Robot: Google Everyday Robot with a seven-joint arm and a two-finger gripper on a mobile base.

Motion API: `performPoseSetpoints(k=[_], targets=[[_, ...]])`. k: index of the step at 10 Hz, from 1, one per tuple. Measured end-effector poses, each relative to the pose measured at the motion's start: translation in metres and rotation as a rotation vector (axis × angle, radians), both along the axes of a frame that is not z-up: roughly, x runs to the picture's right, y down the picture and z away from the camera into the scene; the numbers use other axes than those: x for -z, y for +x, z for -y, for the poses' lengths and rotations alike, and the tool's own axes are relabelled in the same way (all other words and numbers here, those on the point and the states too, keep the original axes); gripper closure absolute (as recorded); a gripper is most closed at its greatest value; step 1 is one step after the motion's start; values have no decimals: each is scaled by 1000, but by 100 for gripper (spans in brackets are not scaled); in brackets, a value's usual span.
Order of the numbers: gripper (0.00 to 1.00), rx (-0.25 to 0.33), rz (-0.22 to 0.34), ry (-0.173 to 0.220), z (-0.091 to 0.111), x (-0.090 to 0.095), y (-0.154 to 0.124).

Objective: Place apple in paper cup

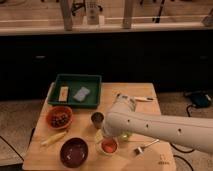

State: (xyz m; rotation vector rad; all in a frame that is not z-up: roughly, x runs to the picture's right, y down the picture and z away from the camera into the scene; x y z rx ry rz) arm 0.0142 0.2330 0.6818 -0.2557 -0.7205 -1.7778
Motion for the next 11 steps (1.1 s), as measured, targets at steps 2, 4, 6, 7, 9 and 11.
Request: performPoseSetpoints(k=[2, 4, 6, 7, 9, 11], targets=[[20, -4, -1, 0, -1, 1, -2], [20, -13, -5, 0, -1, 2, -3], [20, -21, -6, 3, 0, 3, -5], [20, -25, -5, 7, 1, 4, -7], [20, -35, 0, 15, 4, 7, -10], [20, -38, -2, 16, 4, 7, -9]])
